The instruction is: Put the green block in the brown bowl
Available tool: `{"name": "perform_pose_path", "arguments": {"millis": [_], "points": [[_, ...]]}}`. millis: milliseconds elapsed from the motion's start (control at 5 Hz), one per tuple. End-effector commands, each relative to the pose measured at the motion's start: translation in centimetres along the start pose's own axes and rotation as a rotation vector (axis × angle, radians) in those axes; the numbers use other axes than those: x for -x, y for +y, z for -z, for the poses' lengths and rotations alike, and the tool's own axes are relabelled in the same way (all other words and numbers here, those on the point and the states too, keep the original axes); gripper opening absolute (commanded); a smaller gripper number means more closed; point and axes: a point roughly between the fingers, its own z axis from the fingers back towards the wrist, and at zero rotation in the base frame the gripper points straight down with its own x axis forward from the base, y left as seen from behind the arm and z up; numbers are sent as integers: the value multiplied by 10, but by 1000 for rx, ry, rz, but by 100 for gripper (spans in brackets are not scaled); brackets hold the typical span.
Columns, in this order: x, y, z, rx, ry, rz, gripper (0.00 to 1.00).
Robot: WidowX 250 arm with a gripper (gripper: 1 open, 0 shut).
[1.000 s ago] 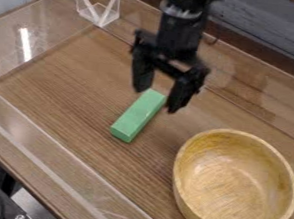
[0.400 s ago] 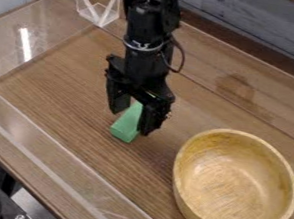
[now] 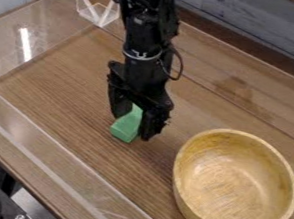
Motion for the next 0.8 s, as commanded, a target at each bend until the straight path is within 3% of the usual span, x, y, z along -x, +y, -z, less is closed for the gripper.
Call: {"name": "perform_pose_path", "arguments": {"millis": [0, 600], "points": [[-7, 4, -2, -7, -42, -3, 100], [-12, 6, 11, 3, -62, -3, 100]]}}
